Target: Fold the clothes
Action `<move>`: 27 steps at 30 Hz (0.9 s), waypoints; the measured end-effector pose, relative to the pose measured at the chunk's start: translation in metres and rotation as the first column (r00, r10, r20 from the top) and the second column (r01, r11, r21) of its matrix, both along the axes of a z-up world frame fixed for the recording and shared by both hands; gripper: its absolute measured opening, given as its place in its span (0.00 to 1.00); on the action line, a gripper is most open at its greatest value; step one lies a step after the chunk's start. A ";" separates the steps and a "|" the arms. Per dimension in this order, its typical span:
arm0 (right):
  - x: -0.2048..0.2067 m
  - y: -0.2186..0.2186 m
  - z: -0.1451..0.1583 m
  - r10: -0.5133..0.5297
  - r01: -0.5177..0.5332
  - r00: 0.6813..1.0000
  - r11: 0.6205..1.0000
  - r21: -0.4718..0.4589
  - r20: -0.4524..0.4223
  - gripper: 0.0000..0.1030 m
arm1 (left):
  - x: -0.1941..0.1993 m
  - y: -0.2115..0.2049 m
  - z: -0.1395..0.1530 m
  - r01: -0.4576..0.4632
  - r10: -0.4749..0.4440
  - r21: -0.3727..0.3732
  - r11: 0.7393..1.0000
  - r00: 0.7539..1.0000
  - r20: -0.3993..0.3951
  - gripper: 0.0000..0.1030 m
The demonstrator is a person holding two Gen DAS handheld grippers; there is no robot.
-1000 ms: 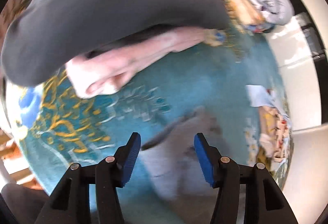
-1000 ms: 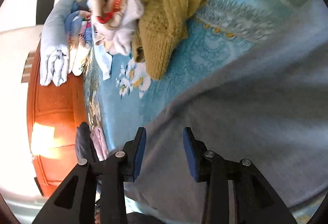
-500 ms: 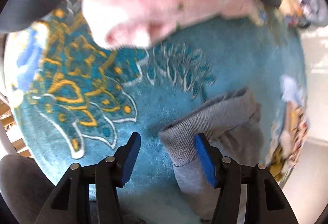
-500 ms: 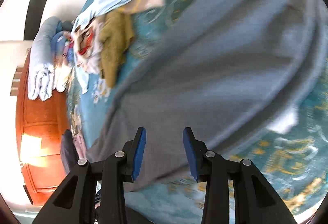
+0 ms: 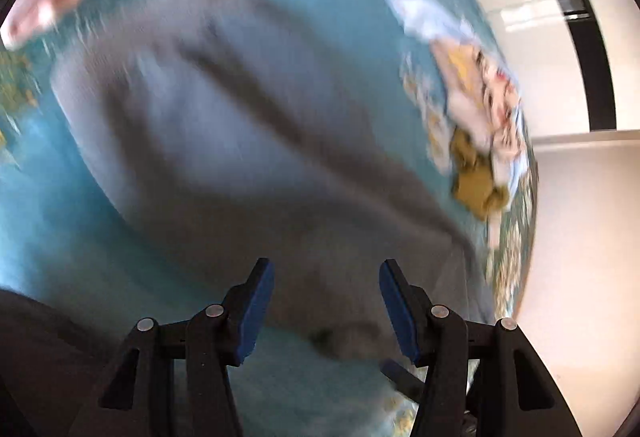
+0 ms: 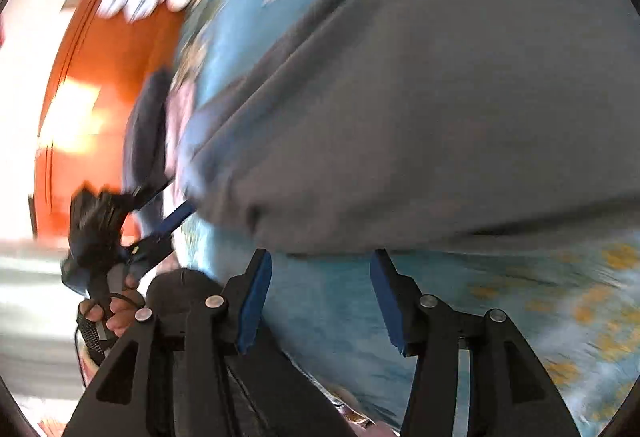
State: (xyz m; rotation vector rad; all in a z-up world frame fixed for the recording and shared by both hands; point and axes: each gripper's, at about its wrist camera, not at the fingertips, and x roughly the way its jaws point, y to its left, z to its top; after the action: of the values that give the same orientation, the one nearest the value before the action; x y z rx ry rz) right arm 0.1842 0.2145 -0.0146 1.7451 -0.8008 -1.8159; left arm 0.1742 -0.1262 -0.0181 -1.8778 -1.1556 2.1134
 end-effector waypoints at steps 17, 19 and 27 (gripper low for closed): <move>-0.008 -0.094 -0.005 0.278 -0.261 0.945 0.958 0.117 -0.173 0.62 | 0.003 -0.034 -0.011 -0.161 0.161 0.040 0.986 0.987 0.002 0.63; 0.000 -0.107 -0.005 0.346 -0.340 0.926 0.938 0.061 -0.152 0.64 | 0.004 -0.036 -0.010 -0.166 0.167 0.046 0.985 0.986 -0.003 0.64; 0.013 -0.070 0.003 0.287 -0.288 0.953 0.958 0.003 -0.093 0.64 | 0.002 -0.034 -0.010 -0.151 0.151 -0.007 0.988 0.988 0.017 0.64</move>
State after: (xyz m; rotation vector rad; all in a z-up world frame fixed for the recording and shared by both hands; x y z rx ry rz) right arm 0.1974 0.1445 -0.0114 1.6592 -0.4884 -1.6774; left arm 0.1761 -0.1602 -0.0278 -1.8695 -1.3372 2.1820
